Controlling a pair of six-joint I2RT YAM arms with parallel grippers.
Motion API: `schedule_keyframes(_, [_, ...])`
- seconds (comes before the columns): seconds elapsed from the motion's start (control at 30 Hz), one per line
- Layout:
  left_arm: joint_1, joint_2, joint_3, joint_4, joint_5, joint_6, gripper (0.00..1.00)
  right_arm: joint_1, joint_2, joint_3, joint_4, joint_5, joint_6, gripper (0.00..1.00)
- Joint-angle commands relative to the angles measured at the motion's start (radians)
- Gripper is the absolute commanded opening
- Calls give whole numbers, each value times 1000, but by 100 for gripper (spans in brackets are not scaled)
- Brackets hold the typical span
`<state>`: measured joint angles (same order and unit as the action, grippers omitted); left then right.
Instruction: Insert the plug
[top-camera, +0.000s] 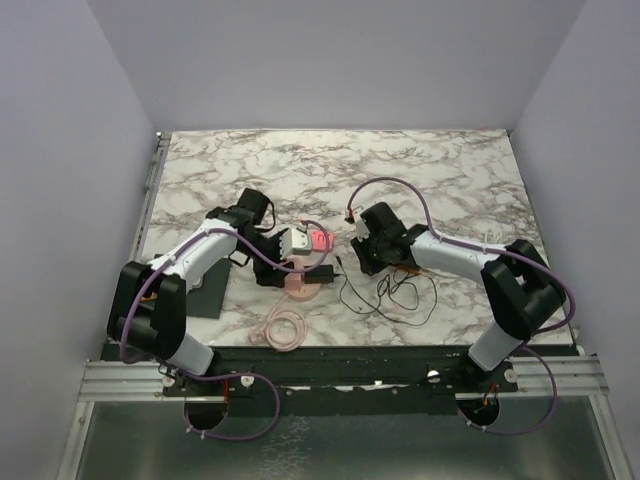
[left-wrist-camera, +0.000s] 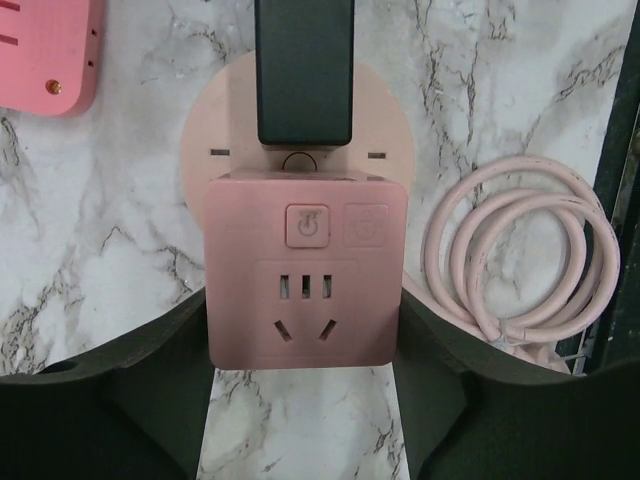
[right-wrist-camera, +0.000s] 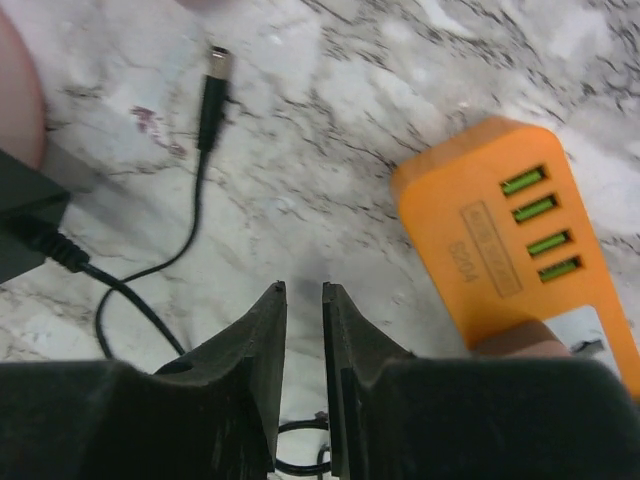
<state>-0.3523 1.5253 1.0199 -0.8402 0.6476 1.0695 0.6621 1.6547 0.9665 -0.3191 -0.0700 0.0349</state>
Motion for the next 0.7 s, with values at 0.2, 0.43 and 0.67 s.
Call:
schedule_keyframes(0.2, [-177,-124,-123,311,-215,-531,50,-41,-13,-49,16,334,76,26])
schedule_keyframes(0.43, [-236,-40,-59,366,-372,-767,30,-79,-85,-85,10,492,101,31])
schedule_keyframes(0.67, [-248,-96,-113,397,-375,-819,23,-76,-139,-54,24,380,71,42])
